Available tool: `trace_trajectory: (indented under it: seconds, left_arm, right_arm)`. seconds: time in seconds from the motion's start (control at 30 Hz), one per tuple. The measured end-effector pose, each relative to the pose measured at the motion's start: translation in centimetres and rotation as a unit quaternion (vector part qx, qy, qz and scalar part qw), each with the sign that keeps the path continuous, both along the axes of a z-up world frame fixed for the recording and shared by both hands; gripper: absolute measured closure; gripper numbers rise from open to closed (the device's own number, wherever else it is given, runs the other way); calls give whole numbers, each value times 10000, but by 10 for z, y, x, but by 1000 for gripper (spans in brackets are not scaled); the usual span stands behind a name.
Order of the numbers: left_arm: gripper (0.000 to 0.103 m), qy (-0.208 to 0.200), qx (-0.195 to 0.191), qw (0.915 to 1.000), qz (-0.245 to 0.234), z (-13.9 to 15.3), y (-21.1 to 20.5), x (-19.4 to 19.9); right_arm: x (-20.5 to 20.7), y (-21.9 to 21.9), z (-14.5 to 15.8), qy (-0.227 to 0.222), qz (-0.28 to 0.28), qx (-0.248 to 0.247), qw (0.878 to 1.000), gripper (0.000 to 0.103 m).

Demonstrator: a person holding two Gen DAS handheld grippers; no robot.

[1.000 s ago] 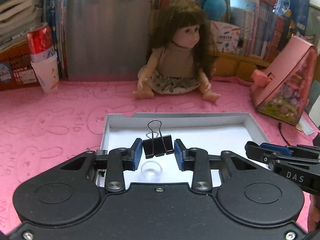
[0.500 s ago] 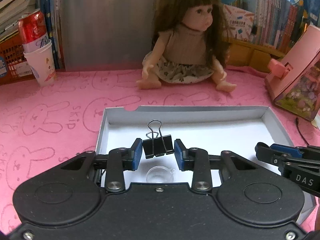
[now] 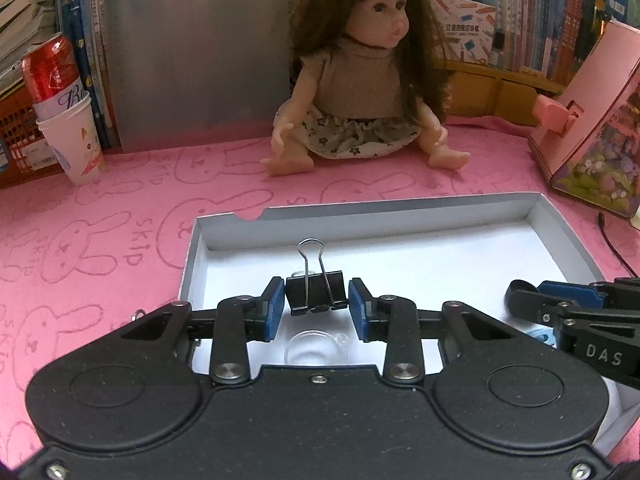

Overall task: Organize rigid objects
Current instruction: 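Carry the binder clip into the tray with the left while the right carries the lid, then withdraw both grippers from the tray toward the remaining objects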

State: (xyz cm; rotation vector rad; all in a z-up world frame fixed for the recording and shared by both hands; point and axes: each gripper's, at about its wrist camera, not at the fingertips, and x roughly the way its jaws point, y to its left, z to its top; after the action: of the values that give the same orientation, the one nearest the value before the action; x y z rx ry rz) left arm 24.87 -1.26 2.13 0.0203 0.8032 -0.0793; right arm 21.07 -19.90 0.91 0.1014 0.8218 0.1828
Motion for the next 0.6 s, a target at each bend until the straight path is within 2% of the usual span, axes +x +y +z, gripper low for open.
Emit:
trace_trajectory:
  seconds: [0.23,0.33,0.43,0.6]
  left_arm:
    - [70,7,22,10000,-13,-1,0,-2]
    - [65,-8,3,10000,15,1,1,-3]
    - [55,-76,8,10000,-6,6,2,-9]
    - [46,-220,66,9997,-123,15,2,-24]
  right_arm:
    - [-2,1,-1,1,24,-25,10000,64]
    - [-4,1,0,-45,26,-16,10000,63]
    - [-8,2,3,-137,37,-20,9999,48]
    - [-21,2,12,-371,89,-79,9992,39]
